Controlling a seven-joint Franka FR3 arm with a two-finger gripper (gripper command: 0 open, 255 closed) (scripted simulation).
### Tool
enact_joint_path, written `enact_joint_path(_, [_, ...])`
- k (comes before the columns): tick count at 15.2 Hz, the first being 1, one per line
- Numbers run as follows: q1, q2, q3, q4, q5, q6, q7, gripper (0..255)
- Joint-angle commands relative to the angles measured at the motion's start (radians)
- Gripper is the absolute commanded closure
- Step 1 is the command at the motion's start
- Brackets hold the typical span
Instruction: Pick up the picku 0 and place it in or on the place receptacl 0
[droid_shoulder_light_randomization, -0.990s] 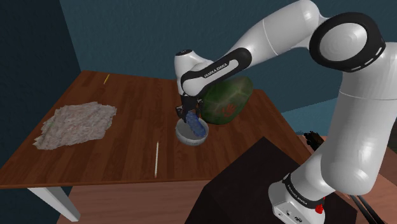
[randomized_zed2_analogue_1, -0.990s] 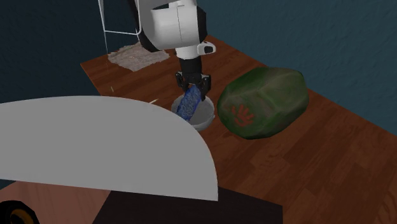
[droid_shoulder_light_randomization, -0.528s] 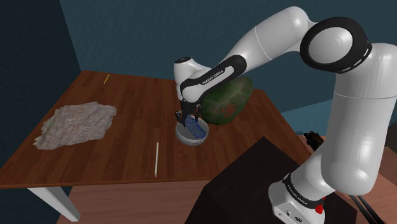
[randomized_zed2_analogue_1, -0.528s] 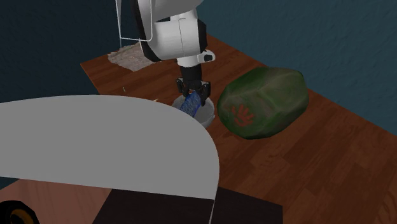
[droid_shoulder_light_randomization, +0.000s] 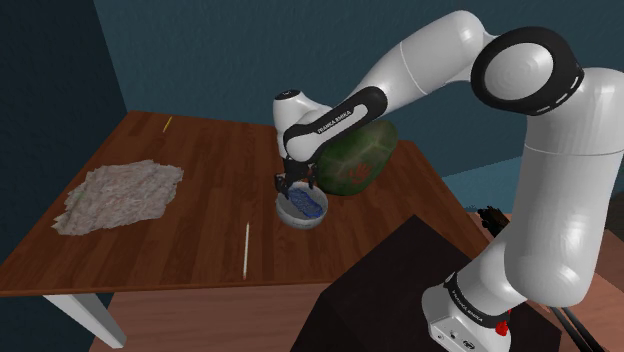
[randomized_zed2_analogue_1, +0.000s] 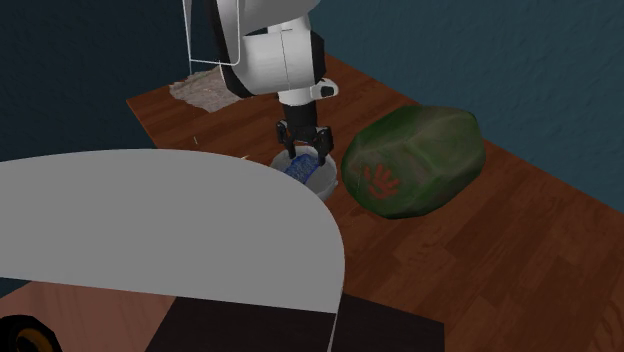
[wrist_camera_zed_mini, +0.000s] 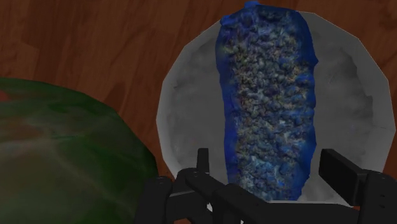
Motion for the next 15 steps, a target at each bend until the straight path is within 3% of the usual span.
enact_joint_path(1, [0.000,0.000,0.000,0.000,0.000,0.000,0.000,0])
enact_joint_path(3, [0.000,0.000,0.000,0.000,0.000,0.000,0.000,0])
enact_joint_path(7, [0.002,-0.060,0.016,0.052,0.026,-0.110,-0.017,0])
enact_joint_path(15, [0.002,-0.060,0.016,0.052,0.026,-0.110,-0.017,0])
